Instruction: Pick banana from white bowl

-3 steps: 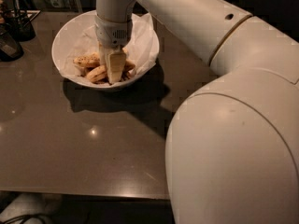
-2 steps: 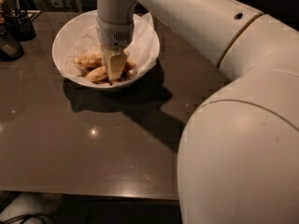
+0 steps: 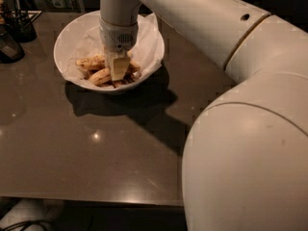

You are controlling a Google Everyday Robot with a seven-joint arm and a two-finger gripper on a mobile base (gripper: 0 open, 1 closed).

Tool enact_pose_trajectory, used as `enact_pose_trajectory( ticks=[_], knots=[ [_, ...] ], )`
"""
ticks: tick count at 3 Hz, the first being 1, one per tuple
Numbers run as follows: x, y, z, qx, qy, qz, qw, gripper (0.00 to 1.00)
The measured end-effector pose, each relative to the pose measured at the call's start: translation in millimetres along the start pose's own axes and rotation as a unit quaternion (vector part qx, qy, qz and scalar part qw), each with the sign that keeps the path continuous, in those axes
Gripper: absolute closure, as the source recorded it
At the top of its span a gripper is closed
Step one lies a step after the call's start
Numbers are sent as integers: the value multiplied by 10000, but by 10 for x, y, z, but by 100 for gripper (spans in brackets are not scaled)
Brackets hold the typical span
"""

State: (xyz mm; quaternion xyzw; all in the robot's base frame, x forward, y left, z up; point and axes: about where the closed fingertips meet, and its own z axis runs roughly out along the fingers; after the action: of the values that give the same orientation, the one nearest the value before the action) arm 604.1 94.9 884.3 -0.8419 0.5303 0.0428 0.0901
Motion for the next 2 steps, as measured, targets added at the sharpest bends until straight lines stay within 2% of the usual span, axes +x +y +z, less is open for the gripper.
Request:
enact_pose_trajectory(
  ticks=[1, 2],
  knots=[
    [-25, 6, -75, 92, 25, 14, 10000, 100],
    [-114, 95, -297, 188, 170, 0, 9997, 100]
  ],
)
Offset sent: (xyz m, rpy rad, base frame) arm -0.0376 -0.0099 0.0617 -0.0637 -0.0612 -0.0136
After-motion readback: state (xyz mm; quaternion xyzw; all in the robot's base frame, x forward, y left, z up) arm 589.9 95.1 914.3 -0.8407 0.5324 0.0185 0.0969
